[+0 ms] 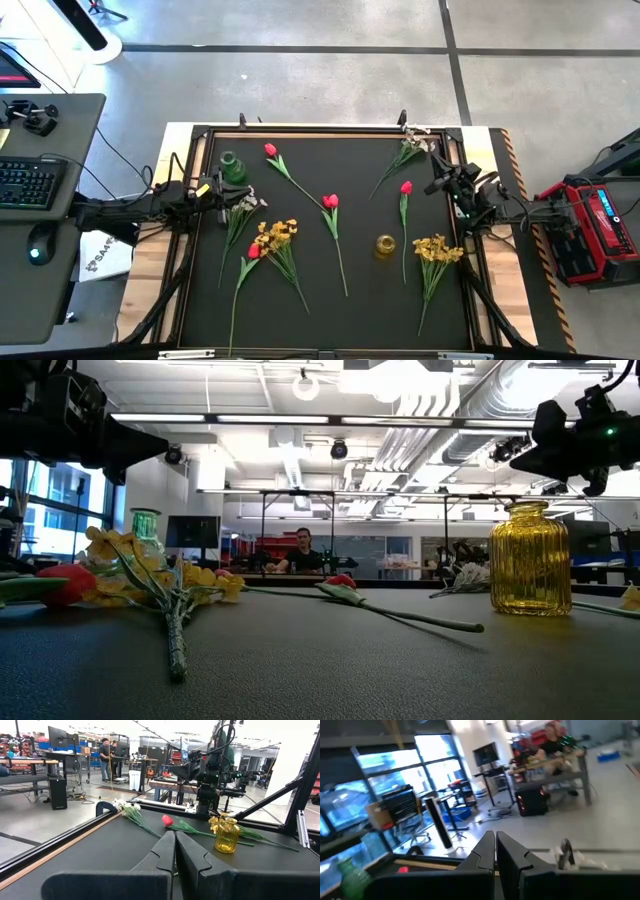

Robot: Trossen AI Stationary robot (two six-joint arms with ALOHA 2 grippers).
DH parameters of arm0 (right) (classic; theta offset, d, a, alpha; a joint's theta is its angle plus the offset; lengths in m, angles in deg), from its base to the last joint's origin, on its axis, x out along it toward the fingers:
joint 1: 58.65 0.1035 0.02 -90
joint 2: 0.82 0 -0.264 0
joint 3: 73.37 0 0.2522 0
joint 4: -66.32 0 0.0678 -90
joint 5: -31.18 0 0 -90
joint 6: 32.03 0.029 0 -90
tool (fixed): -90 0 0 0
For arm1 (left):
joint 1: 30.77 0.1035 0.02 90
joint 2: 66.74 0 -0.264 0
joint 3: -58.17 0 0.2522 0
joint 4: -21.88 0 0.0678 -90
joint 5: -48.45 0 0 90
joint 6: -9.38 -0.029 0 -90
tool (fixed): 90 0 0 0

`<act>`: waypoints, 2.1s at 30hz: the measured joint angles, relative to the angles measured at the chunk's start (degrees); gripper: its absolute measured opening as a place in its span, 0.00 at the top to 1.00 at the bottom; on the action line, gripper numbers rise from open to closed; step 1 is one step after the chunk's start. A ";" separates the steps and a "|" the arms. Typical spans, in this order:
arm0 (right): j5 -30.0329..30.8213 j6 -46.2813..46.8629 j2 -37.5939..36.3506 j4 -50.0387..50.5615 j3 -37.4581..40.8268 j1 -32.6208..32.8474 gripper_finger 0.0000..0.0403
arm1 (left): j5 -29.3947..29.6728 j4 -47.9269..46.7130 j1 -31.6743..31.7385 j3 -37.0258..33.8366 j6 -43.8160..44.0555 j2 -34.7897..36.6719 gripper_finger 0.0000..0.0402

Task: Sort flowers into vase by color
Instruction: Put the middle right red flower into the yellow flower vase

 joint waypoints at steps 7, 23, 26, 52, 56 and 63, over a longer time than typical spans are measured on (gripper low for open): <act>-4.58 4.20 5.63 10.36 -6.96 0.03 0.89 | 0.00 0.04 -0.02 0.00 0.02 0.00 1.00; -29.00 41.32 48.55 54.20 -32.14 -1.84 0.49 | 0.00 4.00 -0.01 0.00 18.93 0.02 1.00; -33.91 44.86 54.53 55.26 -32.84 -2.70 0.42 | 0.00 3.98 -0.02 0.00 19.04 0.02 1.00; -39.26 66.39 82.67 47.95 -33.10 4.37 0.72 | -3.11 6.43 -6.27 0.00 16.44 0.02 1.00; -38.71 66.38 82.62 47.88 -33.06 4.39 0.88 | -3.04 6.10 -7.27 0.00 16.44 0.02 1.00; -31.47 66.22 77.81 52.30 -32.61 6.26 0.97 | -1.87 6.10 -7.98 0.00 16.06 0.02 1.00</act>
